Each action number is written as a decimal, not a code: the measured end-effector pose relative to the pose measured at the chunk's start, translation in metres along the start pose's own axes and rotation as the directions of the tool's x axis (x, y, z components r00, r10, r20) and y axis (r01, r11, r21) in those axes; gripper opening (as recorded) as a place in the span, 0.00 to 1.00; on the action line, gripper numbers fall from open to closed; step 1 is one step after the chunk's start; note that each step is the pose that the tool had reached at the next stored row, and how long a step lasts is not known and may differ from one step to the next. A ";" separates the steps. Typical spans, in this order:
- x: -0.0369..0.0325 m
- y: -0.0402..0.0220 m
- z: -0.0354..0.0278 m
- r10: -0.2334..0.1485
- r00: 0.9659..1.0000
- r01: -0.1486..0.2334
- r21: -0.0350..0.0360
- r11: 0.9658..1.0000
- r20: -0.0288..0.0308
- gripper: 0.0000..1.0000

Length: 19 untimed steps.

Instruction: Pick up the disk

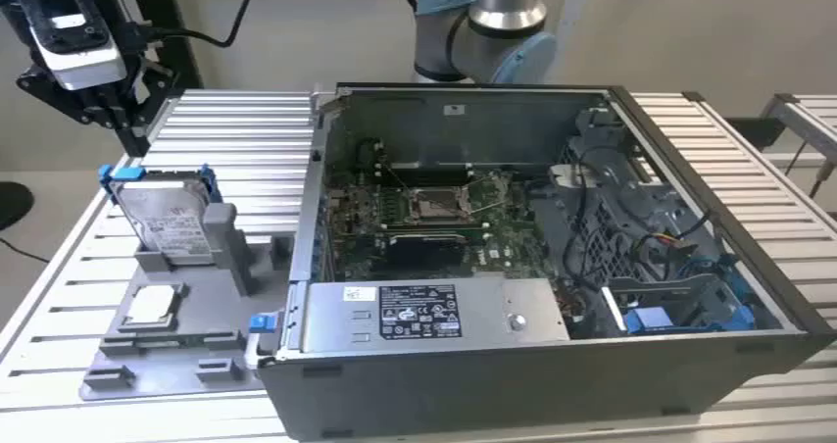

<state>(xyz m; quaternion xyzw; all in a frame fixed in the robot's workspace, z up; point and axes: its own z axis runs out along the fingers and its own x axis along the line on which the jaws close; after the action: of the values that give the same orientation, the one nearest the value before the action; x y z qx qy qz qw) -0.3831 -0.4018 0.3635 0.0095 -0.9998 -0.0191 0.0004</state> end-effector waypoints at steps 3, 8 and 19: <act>0.0000 0.0000 0.0000 0.000 1.000 0.000 0.000 1.000 0.000 0.00; 0.0000 0.0000 0.0000 0.000 1.000 0.000 0.000 1.000 0.000 0.00; 0.0110 0.0000 0.0000 0.000 1.000 0.000 0.000 1.000 0.000 0.00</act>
<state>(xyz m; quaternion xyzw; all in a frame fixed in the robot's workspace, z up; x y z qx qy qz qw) -0.3941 -0.4020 0.3635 0.0095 -0.9998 -0.0191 0.0004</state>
